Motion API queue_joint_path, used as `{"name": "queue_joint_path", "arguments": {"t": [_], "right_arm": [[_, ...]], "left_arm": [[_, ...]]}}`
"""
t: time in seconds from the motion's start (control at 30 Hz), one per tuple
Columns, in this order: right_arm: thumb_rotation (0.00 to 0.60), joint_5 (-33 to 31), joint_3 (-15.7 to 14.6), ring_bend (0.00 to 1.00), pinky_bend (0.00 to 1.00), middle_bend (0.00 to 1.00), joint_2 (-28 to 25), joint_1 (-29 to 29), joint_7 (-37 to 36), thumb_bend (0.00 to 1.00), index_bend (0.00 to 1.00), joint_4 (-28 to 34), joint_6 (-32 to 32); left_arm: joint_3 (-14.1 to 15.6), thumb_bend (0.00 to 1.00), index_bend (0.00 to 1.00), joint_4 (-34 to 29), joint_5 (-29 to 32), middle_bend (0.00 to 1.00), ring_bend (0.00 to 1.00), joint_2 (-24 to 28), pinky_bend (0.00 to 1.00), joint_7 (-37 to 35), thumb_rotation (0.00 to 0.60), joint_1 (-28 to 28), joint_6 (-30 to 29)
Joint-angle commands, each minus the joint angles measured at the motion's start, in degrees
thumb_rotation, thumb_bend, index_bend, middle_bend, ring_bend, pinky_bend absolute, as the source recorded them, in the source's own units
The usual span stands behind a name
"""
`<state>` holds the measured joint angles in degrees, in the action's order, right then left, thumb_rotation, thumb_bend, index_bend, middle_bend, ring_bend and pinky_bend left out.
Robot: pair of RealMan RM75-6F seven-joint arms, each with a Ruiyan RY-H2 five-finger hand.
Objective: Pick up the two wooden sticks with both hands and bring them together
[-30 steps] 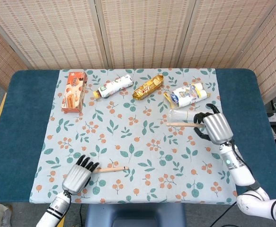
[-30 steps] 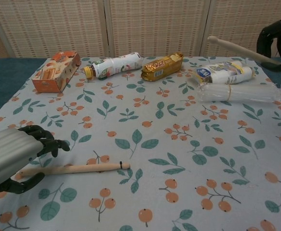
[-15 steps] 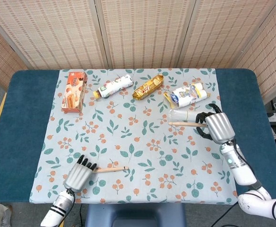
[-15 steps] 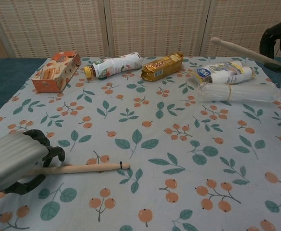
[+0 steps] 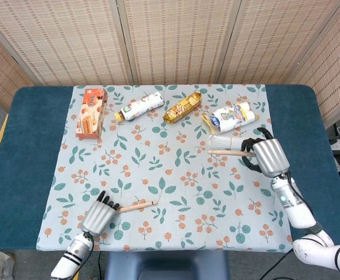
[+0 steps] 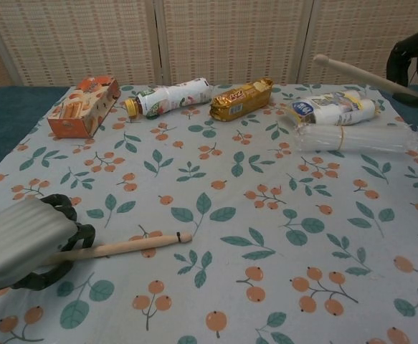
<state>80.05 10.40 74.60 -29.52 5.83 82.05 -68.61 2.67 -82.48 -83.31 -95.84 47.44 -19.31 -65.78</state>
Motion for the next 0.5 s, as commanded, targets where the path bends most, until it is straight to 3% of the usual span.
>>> {"name": "queue_joint_path", "arguments": {"t": [0.03,0.27,0.5], "right_arm": [[0.600,0.0,0.0,0.60,0.18,0.73,0.0,0.0,0.0,0.50,0.88,0.0,-0.1],[0.600,0.2,-0.6,0.60,0.18,0.73,0.1,0.3,-0.2,0.50,0.88,-0.3,0.0],[0.600,-0.3,-0.8,0.60,0.18,0.74,1.2,0.2,-2.1,0.50,0.88,-1.0,1.0]], "left_arm": [[0.1,0.46,0.48,0.5,-0.3,0.56,0.33,-0.2,0.22,-0.3,0.600,-0.1,-0.3],[-0.5,0.55,0.57,3.1,-2.3,0.66,0.40,-0.7,0.26,-4.2,0.600,-0.6,-2.2],[-2.8,0.66,0.63,6.0,-3.9,0.73,0.46,0.5,0.28,-13.8,0.600,-2.5,-3.2]]}}
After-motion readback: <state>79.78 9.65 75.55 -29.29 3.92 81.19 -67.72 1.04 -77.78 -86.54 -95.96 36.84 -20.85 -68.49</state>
